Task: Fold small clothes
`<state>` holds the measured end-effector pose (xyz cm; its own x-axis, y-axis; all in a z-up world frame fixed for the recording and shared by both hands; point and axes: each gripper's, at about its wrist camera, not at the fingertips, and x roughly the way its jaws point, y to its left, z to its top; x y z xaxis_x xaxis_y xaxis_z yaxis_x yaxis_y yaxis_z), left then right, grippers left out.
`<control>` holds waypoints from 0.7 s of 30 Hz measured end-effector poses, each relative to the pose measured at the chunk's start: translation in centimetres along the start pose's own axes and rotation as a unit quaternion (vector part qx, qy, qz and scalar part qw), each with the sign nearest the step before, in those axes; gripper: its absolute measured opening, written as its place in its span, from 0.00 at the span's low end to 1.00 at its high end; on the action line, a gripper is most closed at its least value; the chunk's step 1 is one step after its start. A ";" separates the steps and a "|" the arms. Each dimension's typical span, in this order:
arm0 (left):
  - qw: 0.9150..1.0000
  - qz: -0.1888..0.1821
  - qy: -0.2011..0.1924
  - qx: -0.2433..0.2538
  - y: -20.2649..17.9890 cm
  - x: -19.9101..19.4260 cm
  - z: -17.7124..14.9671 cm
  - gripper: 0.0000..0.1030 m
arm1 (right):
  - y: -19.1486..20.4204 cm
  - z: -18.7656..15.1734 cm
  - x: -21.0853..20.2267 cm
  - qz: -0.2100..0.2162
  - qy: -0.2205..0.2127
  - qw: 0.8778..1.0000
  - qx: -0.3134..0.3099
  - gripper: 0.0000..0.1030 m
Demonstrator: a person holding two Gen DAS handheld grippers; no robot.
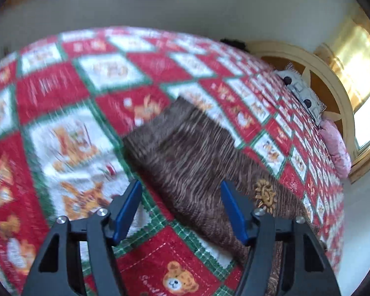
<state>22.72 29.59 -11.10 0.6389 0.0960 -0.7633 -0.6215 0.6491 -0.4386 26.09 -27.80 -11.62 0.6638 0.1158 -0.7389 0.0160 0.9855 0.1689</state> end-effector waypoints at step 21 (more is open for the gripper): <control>0.979 -0.036 -0.101 0.174 -9.9 -3.4 -2.1 0.07 | -0.2 -0.1 0.1 0.003 -0.002 1.000 0.003 0.50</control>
<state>25.76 21.28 -5.12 0.7736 0.1641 -0.6121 -0.4014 0.8743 -0.2729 26.09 -27.94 -11.82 0.6672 0.1207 -0.7350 0.0167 0.9841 0.1768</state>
